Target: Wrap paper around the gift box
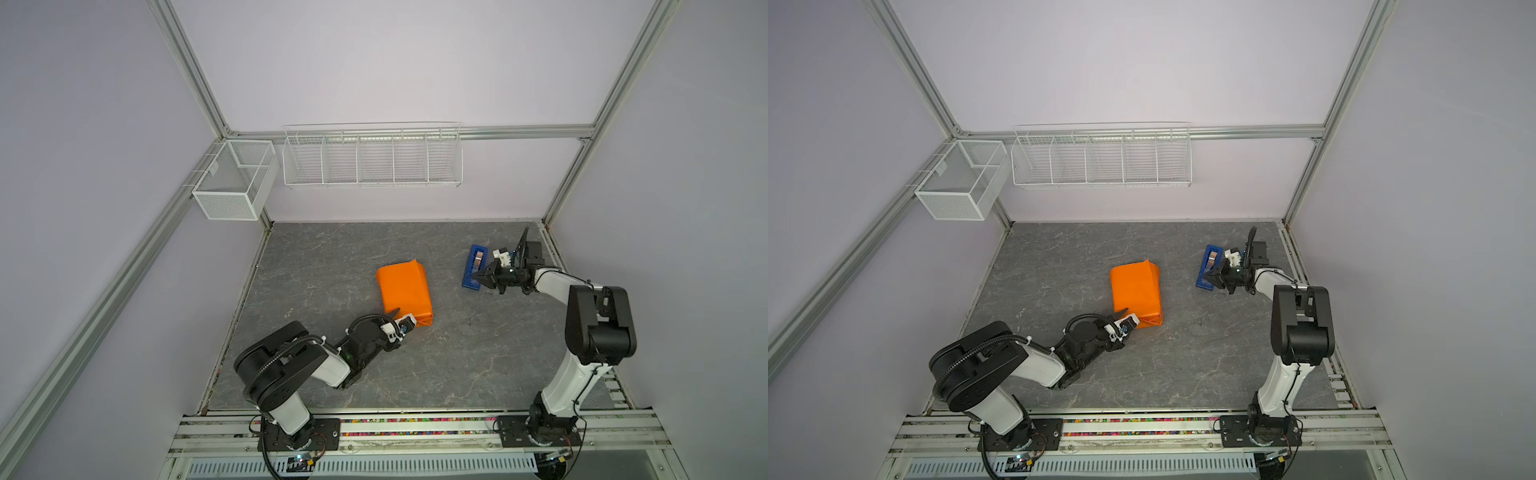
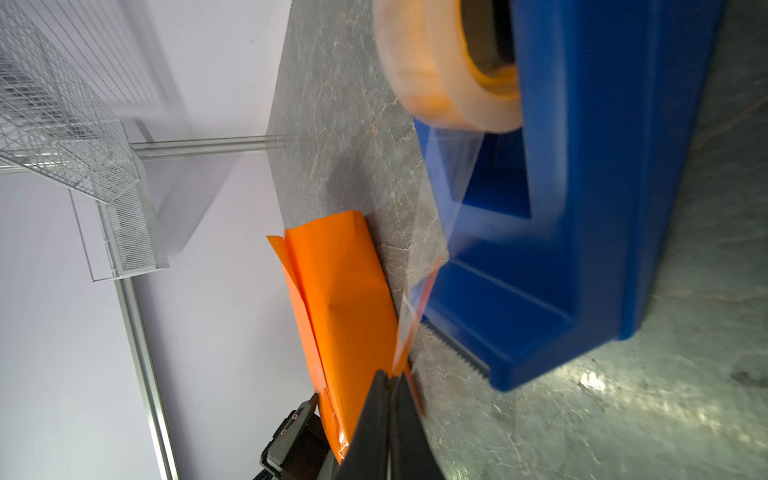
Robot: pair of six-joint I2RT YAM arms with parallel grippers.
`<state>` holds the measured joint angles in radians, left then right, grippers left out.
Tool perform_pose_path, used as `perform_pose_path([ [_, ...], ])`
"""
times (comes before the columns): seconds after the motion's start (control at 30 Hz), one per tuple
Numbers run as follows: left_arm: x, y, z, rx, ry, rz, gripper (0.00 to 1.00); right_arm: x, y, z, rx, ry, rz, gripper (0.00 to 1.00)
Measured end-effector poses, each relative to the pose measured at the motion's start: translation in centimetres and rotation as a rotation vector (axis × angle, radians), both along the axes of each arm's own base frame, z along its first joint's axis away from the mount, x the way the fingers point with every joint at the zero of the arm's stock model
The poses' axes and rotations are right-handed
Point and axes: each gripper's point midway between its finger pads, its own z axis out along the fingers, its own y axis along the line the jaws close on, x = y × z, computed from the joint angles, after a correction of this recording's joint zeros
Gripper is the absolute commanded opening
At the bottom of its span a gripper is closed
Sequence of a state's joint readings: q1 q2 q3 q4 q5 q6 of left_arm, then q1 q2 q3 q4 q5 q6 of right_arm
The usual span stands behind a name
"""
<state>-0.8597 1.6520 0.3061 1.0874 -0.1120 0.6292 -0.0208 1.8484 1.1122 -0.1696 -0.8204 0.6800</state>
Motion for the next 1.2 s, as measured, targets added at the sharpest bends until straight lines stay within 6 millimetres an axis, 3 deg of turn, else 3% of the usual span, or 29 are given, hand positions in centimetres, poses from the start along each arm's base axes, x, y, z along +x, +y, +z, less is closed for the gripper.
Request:
perform_pose_path([
  [0.2,0.0,0.0,0.0,0.000,0.000,0.000,0.43,-0.5,0.0,-1.9,-0.050,0.024,0.016,0.07],
  [0.6,0.0,-0.1,0.0,0.000,0.001,0.000,0.43,-1.3,0.3,-3.0,-0.096,0.015,0.043,0.07],
  [1.2,0.1,-0.1,0.0,-0.004,0.005,0.002,0.43,-1.0,-2.4,-4.5,-0.360,0.016,0.037,0.06],
])
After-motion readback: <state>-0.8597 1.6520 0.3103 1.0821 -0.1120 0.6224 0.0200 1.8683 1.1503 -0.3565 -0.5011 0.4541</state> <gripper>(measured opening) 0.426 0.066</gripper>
